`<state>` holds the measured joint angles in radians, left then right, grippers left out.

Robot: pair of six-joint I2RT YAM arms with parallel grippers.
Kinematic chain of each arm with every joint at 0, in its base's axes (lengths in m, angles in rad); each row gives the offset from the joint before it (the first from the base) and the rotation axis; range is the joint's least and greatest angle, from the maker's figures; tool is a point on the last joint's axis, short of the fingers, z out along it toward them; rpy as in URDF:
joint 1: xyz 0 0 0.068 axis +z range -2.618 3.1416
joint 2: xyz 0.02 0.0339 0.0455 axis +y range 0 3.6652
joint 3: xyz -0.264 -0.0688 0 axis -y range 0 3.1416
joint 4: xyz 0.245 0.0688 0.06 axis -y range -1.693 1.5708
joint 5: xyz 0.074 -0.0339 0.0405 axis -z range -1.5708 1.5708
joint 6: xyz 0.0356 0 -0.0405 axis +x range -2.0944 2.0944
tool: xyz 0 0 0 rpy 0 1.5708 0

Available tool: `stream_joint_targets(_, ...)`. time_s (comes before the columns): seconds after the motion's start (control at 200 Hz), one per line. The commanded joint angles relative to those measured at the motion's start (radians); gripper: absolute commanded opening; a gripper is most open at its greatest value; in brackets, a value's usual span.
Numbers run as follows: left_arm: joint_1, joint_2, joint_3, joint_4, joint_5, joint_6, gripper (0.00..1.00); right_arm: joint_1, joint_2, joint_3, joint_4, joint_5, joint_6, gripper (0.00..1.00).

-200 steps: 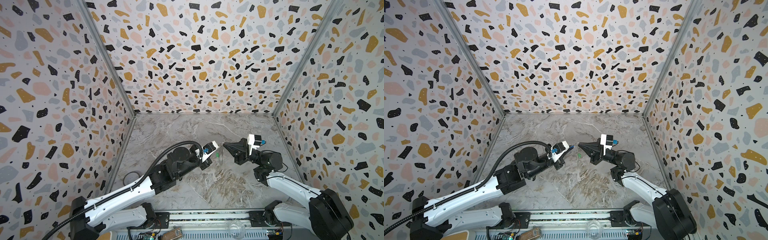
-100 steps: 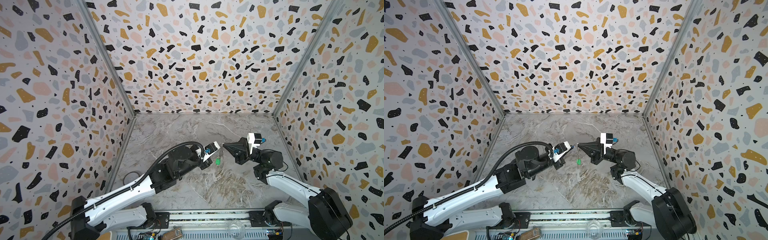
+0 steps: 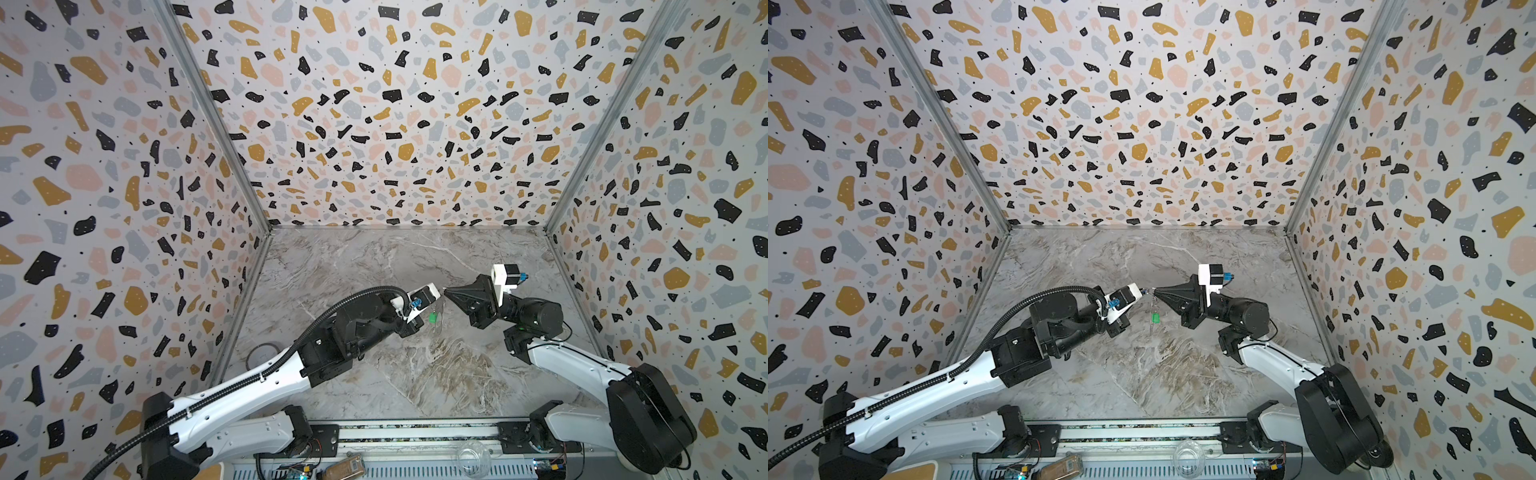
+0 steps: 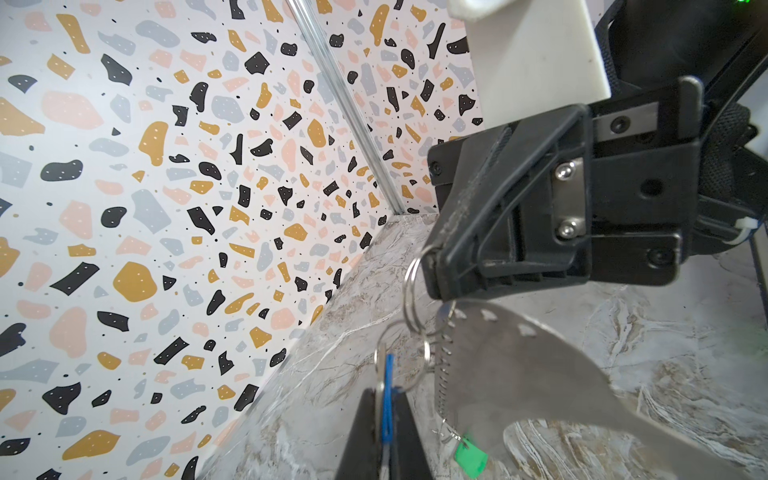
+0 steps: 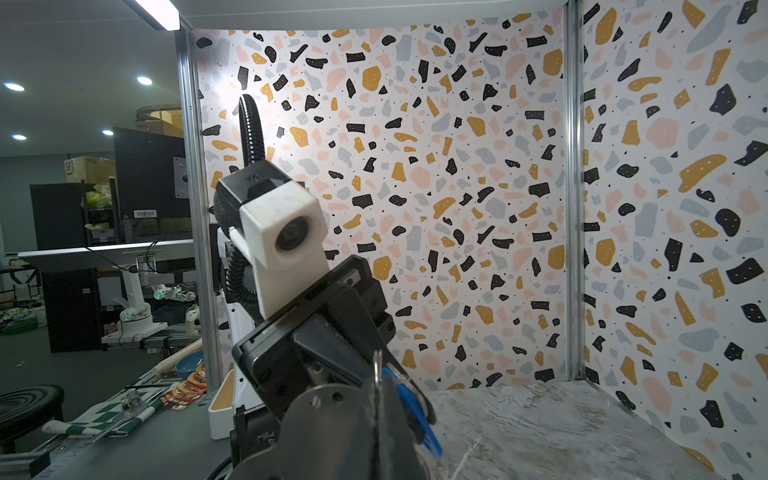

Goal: Remove the keys from the keyring

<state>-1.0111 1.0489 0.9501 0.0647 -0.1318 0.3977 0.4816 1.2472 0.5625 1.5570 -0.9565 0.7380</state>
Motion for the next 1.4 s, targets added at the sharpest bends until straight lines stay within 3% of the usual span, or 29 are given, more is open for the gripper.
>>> stream_joint_targets(0.0, 0.009, -0.023, 0.039, -0.002, -0.043, 0.013, 0.00, -0.003, -0.020, 0.033, 0.100, -0.022, 0.015, 0.00)
stream_joint_targets(0.195, 0.030, -0.029, 0.042, -0.004, -0.025, 0.012, 0.00, -0.004, -0.020, 0.030, 0.100, -0.029, 0.015, 0.00)
stream_joint_targets(0.641, 0.102, 0.008, 0.087, -0.012, 0.143, -0.015, 0.00, -0.005, -0.033, 0.028, 0.036, -0.049, -0.033, 0.00)
stream_joint_targets(1.242, 0.109, 0.052, 0.189, -0.087, 0.204, 0.030, 0.00, 0.002, -0.075, 0.051, -0.222, -0.081, -0.219, 0.00)
stream_joint_targets(1.392, 0.109, 0.069, 0.219, -0.121, 0.207, 0.058, 0.00, 0.010, -0.101, 0.081, -0.416, -0.084, -0.331, 0.00)
